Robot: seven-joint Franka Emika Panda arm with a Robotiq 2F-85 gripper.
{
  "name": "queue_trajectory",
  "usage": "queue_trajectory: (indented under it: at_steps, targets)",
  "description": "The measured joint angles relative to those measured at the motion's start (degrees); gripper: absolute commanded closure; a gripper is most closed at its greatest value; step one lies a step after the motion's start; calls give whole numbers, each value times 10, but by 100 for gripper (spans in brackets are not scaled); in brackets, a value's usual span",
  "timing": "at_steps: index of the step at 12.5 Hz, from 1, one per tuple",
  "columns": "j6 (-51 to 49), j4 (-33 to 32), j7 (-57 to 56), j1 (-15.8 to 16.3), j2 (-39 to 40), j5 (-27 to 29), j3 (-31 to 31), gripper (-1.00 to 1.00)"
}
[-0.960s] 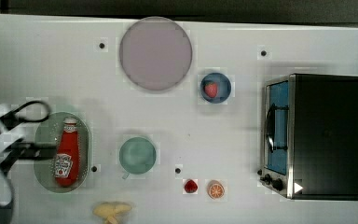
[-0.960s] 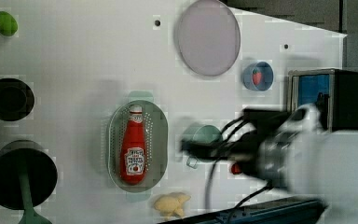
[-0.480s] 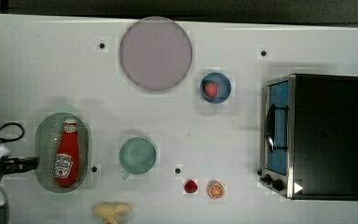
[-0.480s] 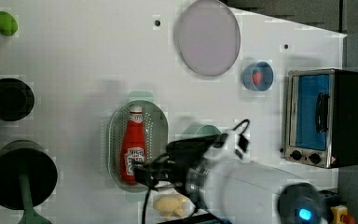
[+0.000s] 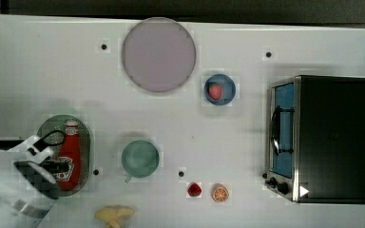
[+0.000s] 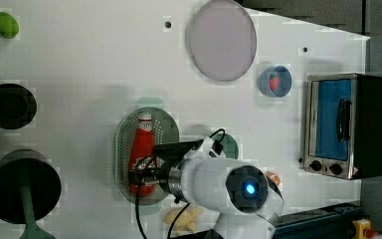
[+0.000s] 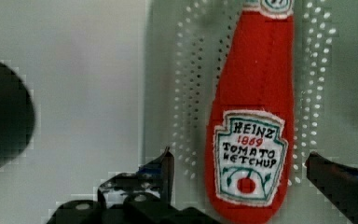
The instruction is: Pick ketchup from strainer and place it on the table
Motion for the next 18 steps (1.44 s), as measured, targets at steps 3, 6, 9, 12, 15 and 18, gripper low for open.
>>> queue_trajectory:
  at_steps: [3,6,9,12,15,18]
  targets:
    - [32,-3,36,-5,57,-50,-15,-100]
    - [47,-3,84,-2,82,-82,-25,-100]
    - [56,6,98,5,102,-108,-40,-91]
    - [65,24,98,15,119,-121,-55,-21]
    - [58,25,104,17,113,-117,-51,-21]
    - [1,18,104,0,77,-39,-20,-21]
